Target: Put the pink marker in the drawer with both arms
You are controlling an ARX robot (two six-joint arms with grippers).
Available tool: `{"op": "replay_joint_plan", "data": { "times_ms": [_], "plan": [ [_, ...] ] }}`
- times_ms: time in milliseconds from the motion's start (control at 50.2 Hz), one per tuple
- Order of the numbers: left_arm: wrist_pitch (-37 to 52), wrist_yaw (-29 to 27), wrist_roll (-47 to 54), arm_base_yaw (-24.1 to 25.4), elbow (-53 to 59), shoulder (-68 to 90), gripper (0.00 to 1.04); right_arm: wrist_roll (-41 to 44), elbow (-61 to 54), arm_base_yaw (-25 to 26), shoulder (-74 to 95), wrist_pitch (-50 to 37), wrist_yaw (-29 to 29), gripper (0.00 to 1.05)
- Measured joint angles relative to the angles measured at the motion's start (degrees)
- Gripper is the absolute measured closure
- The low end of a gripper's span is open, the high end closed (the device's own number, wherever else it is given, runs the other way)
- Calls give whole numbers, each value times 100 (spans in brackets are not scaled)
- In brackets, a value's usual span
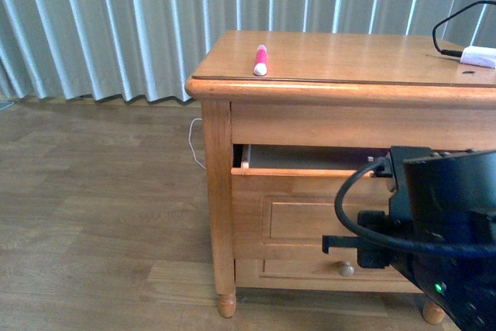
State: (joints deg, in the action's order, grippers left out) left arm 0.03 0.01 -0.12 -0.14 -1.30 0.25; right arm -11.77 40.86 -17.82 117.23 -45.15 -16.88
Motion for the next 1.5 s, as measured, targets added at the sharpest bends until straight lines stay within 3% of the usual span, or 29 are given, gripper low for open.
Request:
{"op": "replay_joint_plan", "data": {
  "times_ms": [299,439,498,658,738,897,1017,1236,1256,1316,1375,1435,1495],
  "plan": [
    [0,-2,0,0,0,0,6,-68,-1567,-98,-1001,-352,361,78],
    [0,-2,0,0,0,0,6,-90,-2085,-236,-1873,-125,205,55],
    [0,-2,0,0,0,0,6,-74,-2304,-245,-2697,431,199,41],
    [0,-2,0,0,0,0,6,-13,-2463,140,-5672,3305,669,7],
    [0,-2,0,0,0,0,6,98,-2297,562,-7038,4695,1051,9],
    [0,-2,0,0,0,0,6,389,-1838,1207,-8489,6236,1766,9],
    [0,0,0,0,0,0,6,439,-1626,1429,-8972,6795,2002,9],
    [0,-11,0,-2,0,0,6,439,-1622,1434,-9086,6863,1958,9],
    [42,-221,-31,-74,2,17,6,439,-1622,1434,-9088,6865,1958,9],
    [490,-2184,-48,-894,-17,437,6,439,-1622,1434,-9088,6865,1956,9],
    [546,-3233,-175,-1659,-125,1220,6,439,-1622,1434,-9088,6865,1956,9],
    [675,-3558,-321,-2151,-391,1978,6,439,-1622,1434,-9088,6865,1956,9],
    [1014,-3381,-321,-2444,-800,2782,6,439,-1622,1434,-9088,6865,1956,9]
  ]
}}
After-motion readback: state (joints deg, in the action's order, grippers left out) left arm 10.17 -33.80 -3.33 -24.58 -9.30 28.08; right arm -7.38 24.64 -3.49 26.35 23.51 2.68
